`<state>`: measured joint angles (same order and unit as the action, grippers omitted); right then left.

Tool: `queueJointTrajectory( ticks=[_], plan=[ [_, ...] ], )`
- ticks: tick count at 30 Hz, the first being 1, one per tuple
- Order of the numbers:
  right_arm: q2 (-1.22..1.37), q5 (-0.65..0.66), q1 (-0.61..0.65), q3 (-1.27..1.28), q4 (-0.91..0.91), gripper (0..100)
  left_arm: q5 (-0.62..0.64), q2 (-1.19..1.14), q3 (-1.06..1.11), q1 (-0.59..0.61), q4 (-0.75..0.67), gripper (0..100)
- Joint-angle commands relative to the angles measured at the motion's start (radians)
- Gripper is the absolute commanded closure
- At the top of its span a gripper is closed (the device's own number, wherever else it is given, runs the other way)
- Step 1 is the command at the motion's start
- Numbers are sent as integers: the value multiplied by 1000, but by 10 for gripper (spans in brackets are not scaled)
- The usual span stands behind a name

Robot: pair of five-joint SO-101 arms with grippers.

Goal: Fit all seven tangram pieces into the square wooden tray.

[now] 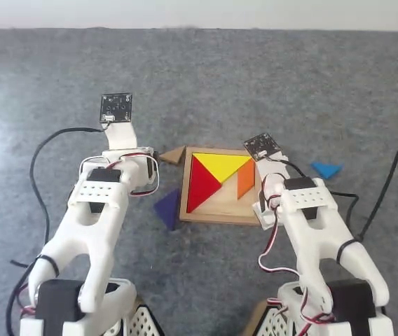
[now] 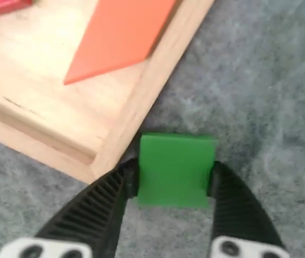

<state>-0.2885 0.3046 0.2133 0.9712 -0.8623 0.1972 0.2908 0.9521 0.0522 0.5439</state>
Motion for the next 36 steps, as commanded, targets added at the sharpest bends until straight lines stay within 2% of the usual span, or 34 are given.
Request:
queueJointTrajectory(
  ticks=[1, 9, 13, 18, 21, 26, 29, 31, 36],
  plan=[
    [-1, 11, -4, -20, 16, 902, 5, 5, -38, -6, -21, 844],
    [-18, 6, -16, -21, 5, 909, 5, 5, -38, -6, -21, 844],
    [-84, 5, -93, -26, -25, 909, 5, 5, -38, -6, -21, 844],
    [-285, 5, -183, -26, -90, 909, 5, 5, -38, -6, -25, 844],
    [-415, 8, -174, -38, -136, 909, 3, 5, -38, -6, -25, 844],
    [-481, 6, -68, -138, -268, 909, 3, 5, -38, -3, -25, 844],
    [-481, -8, -56, -133, -269, 909, 2, 5, -42, 5, -25, 844],
    [-481, -6, -96, -107, -246, 909, -25, 3, -44, 12, -25, 844],
    [-479, 2, -159, 63, -96, 909, -89, 0, -68, 11, -41, 843]
  ],
)
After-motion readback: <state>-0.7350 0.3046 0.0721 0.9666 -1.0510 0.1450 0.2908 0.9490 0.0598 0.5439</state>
